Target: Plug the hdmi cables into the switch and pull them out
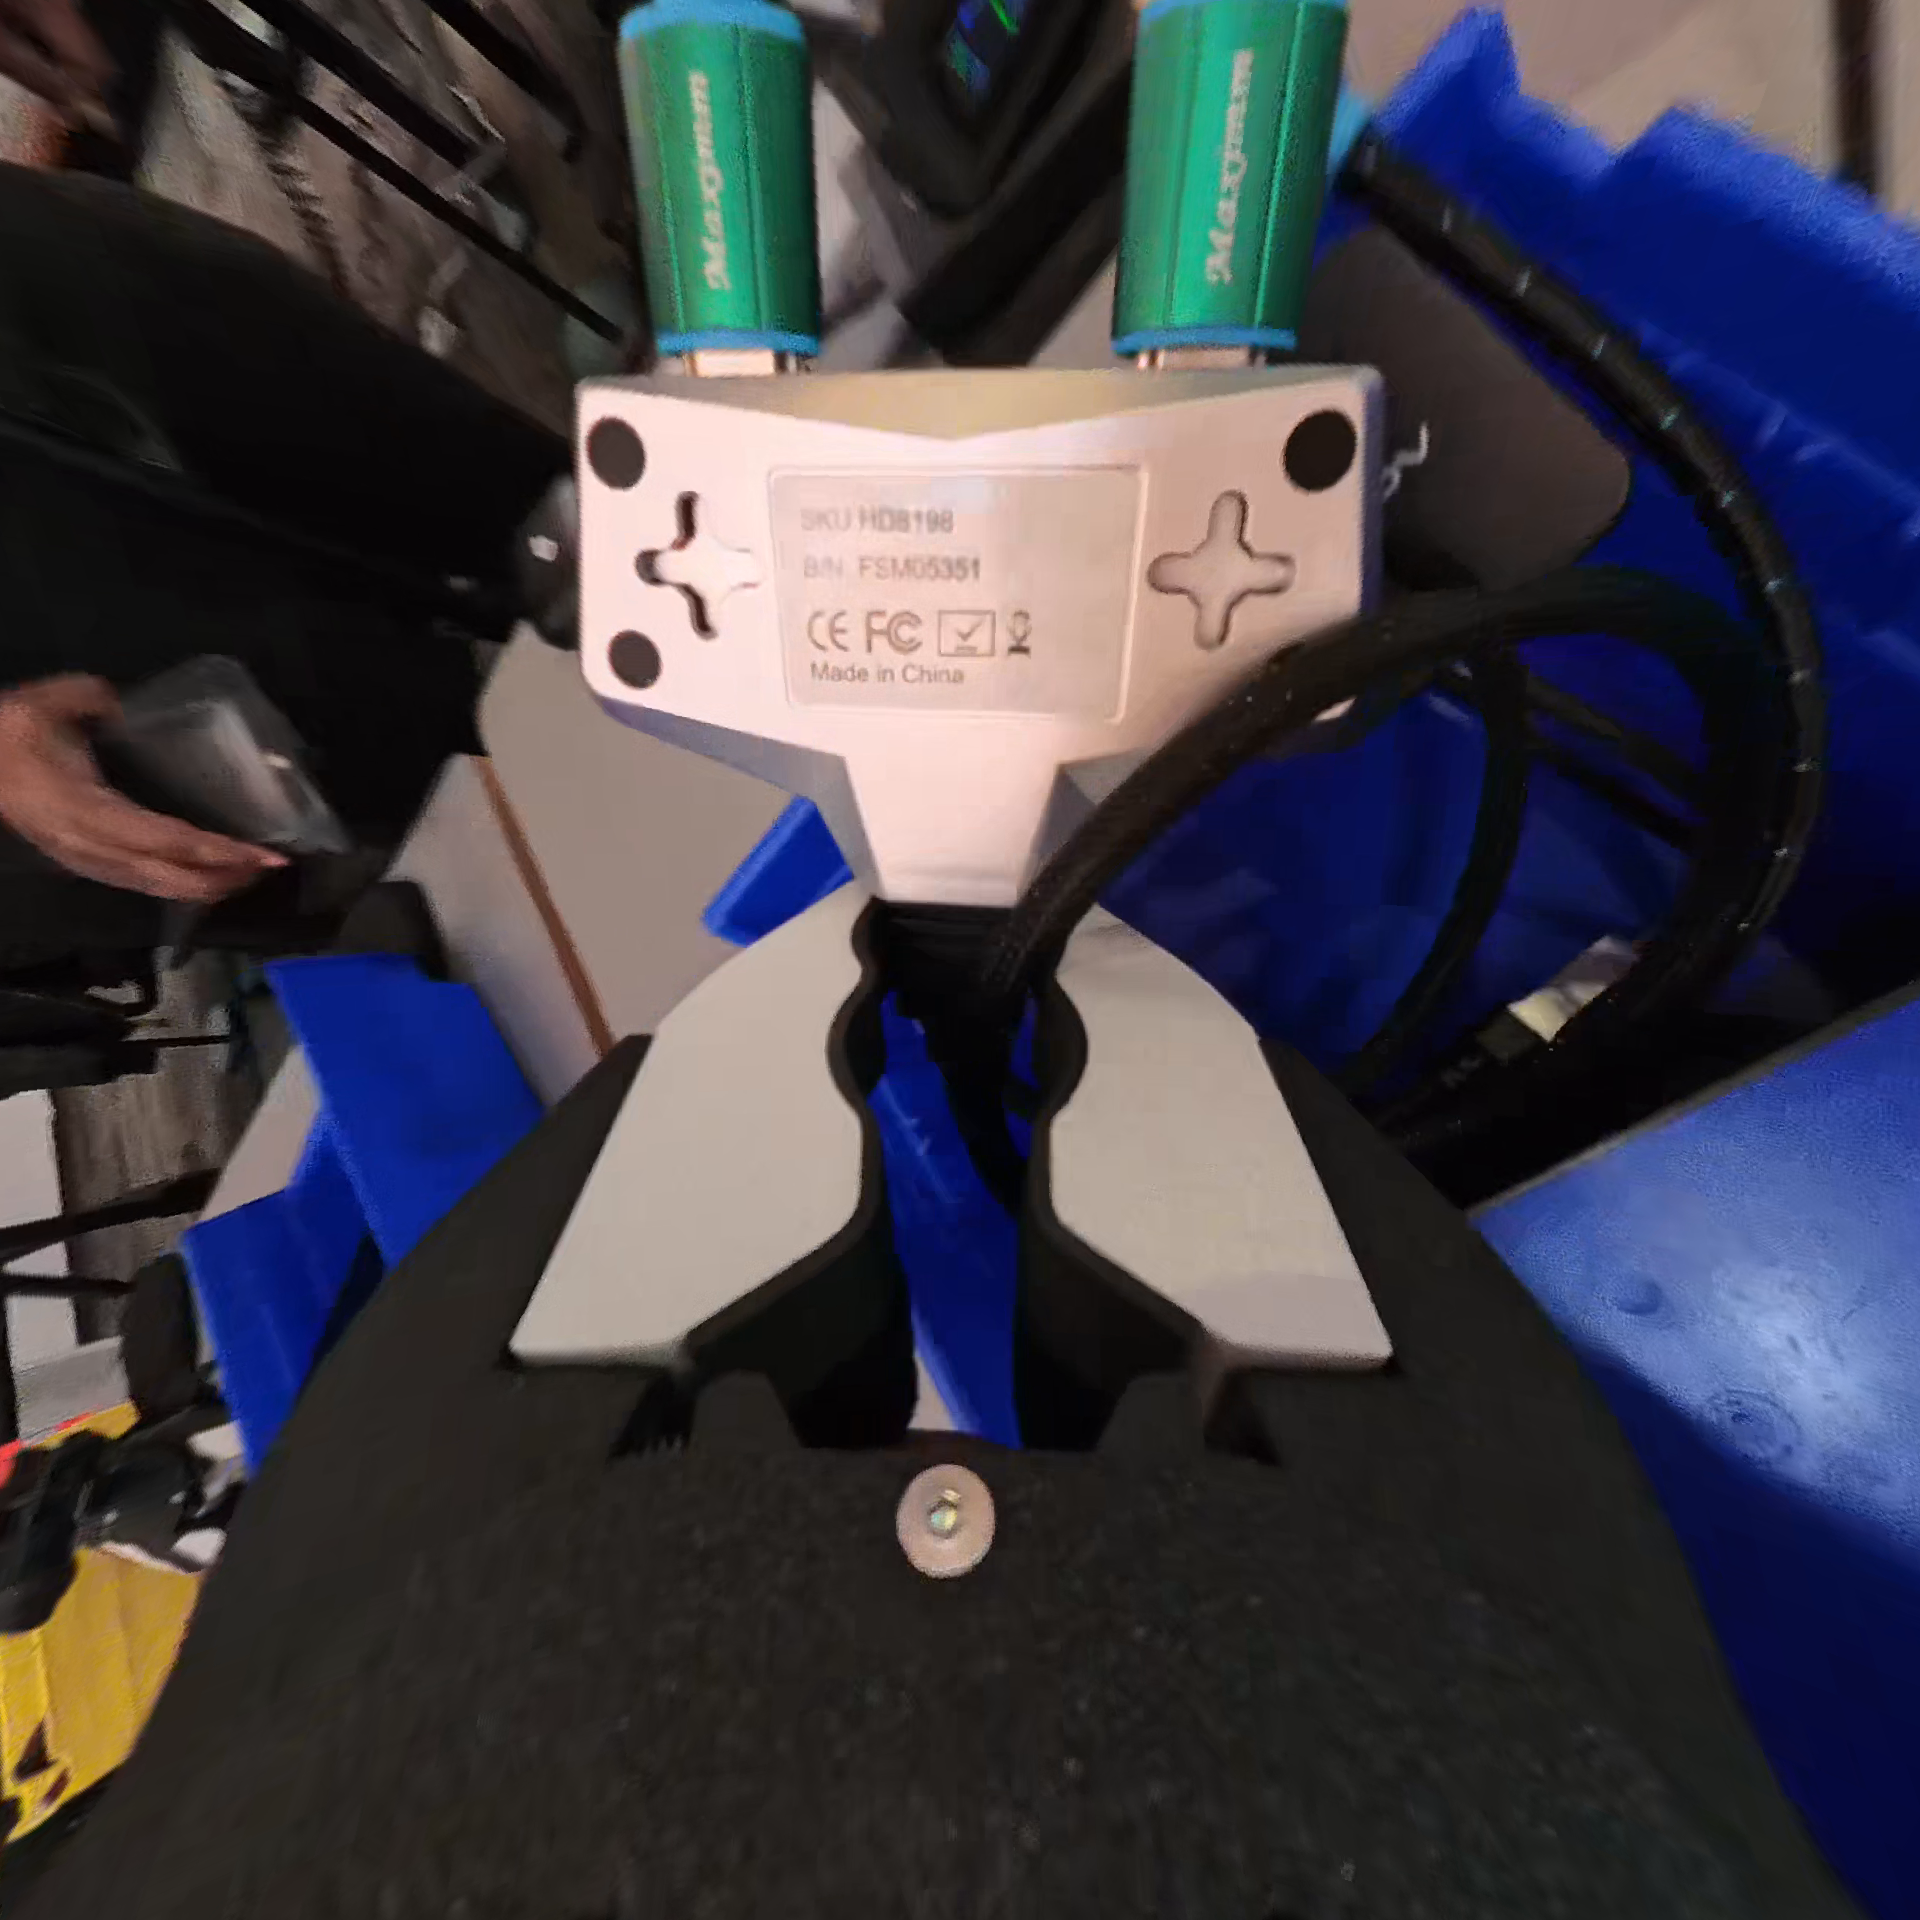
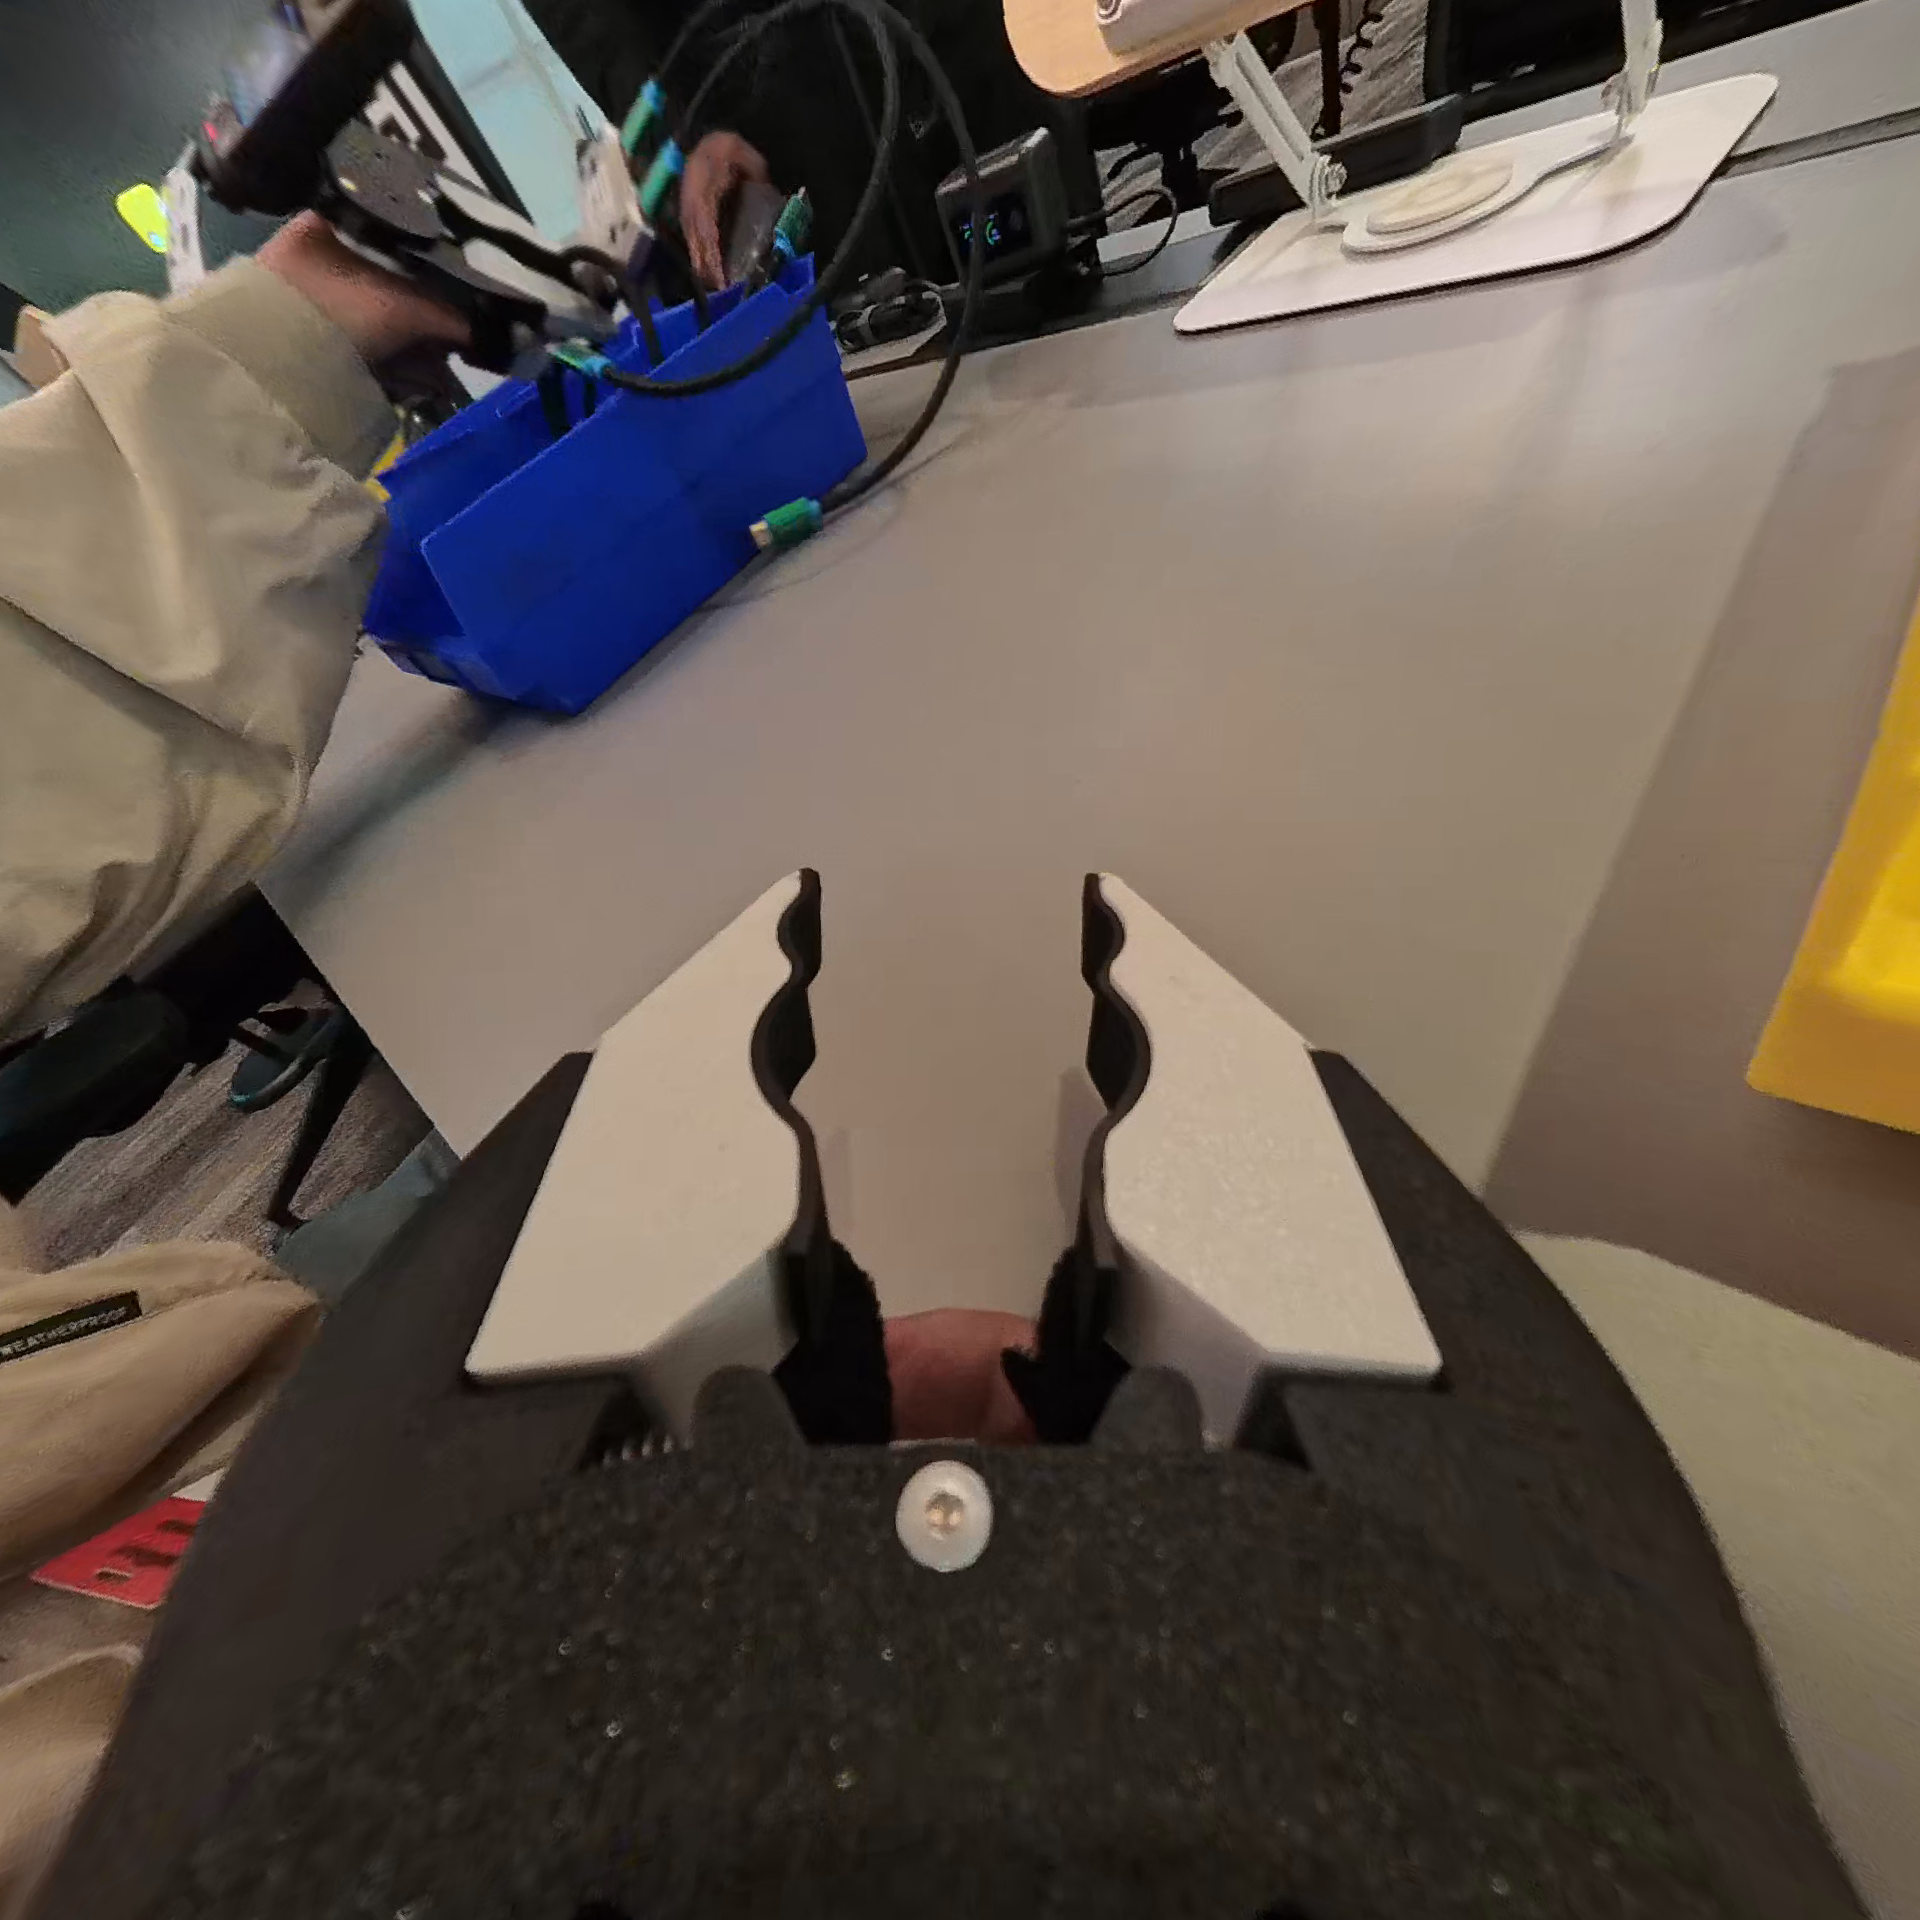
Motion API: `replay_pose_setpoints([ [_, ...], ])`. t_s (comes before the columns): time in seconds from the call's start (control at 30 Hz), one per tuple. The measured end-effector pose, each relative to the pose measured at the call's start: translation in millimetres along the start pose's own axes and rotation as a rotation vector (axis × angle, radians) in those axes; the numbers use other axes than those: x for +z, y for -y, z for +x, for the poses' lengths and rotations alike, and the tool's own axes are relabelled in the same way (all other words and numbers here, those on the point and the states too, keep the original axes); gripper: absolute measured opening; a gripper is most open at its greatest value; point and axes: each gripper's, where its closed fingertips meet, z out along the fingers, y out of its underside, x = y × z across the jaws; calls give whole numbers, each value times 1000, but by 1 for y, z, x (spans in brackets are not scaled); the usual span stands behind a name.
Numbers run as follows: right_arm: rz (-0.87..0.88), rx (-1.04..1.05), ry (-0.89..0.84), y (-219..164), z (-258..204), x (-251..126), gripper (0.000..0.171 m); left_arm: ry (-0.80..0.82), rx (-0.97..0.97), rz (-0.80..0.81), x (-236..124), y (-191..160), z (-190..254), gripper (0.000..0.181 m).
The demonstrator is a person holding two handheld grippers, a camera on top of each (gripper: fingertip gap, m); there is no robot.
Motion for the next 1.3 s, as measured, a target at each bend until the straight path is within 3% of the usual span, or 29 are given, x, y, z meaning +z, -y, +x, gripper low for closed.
replay_pose_setpoints([
  [0.27,20,-68,15,6,-14,3,49,277,-8,223,-112,57,-36,24],
  [0.43,78,-145,85,25,-44,6,50,360,-44,433,-189,106,-30,24],
  [0.63,239,-201,403,127,-140,9,50,393,2,642,-252,173,26,25],
  [0.73,334,-133,541,184,-174,7,50,456,75,718,-274,202,70,24],
  [0.9,480,-46,512,235,-158,24,52,449,47,860,-282,231,160,23],
  [1.1,433,62,471,211,-115,56,54,405,19,963,-257,237,248,24],
  [1.17,429,54,499,202,-110,58,43,373,27,949,-243,236,265,24],
  [1.2,423,30,528,197,-111,57,28,346,18,941,-235,235,272,24],
  [1.3,408,-2,523,185,-98,63,23,190,-22,924,-212,230,287,24],
])
